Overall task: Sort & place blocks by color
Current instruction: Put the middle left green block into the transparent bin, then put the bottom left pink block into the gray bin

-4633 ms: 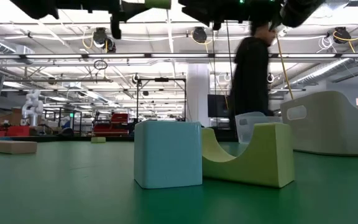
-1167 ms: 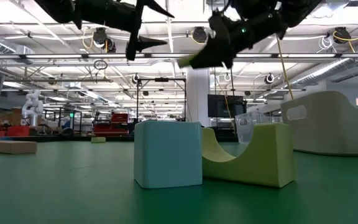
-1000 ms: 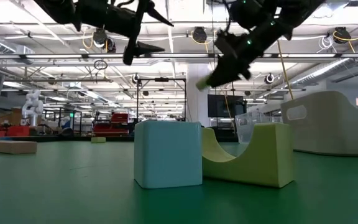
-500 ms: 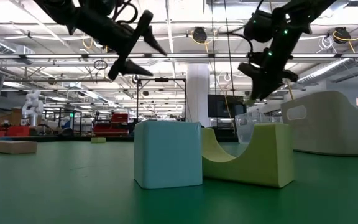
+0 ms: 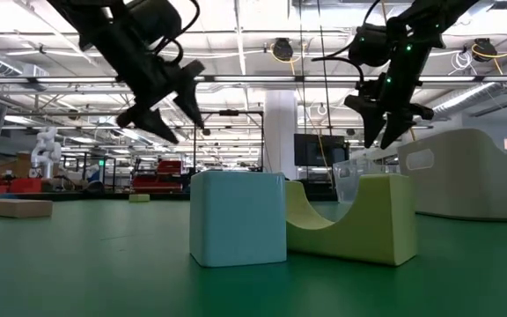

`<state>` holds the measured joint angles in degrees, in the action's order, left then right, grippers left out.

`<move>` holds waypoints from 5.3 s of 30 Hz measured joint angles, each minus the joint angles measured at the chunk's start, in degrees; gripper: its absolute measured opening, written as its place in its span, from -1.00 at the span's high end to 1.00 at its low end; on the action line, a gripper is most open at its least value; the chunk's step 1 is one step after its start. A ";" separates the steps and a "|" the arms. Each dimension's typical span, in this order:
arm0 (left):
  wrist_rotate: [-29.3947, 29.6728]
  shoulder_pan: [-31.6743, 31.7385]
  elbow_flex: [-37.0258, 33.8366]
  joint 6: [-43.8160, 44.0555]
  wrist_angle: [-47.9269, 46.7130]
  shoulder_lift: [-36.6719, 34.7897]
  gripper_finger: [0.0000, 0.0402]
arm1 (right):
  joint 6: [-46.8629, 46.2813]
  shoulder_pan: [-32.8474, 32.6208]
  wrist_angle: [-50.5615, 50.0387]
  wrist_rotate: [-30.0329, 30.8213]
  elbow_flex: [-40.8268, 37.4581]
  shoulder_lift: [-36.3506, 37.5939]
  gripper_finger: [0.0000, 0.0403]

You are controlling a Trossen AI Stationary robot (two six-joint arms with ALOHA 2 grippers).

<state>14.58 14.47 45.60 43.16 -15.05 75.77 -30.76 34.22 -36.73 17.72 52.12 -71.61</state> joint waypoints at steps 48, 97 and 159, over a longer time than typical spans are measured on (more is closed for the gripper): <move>-11.54 -33.55 -8.79 -39.46 -26.40 -0.02 -0.56 | 4.65 -0.04 5.66 -0.02 -0.02 -0.02 -0.15; 14.70 -7.95 -13.57 -11.62 63.60 -0.81 0.36 | 1.92 -10.31 47.09 -25.33 -0.07 -0.22 -0.01; 24.08 -10.83 15.53 -12.19 47.74 14.99 0.36 | 28.31 -27.43 64.99 0.05 -0.04 -10.01 0.63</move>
<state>38.67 3.64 61.13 30.98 32.69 90.76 -2.45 6.79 28.26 17.77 52.07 -81.62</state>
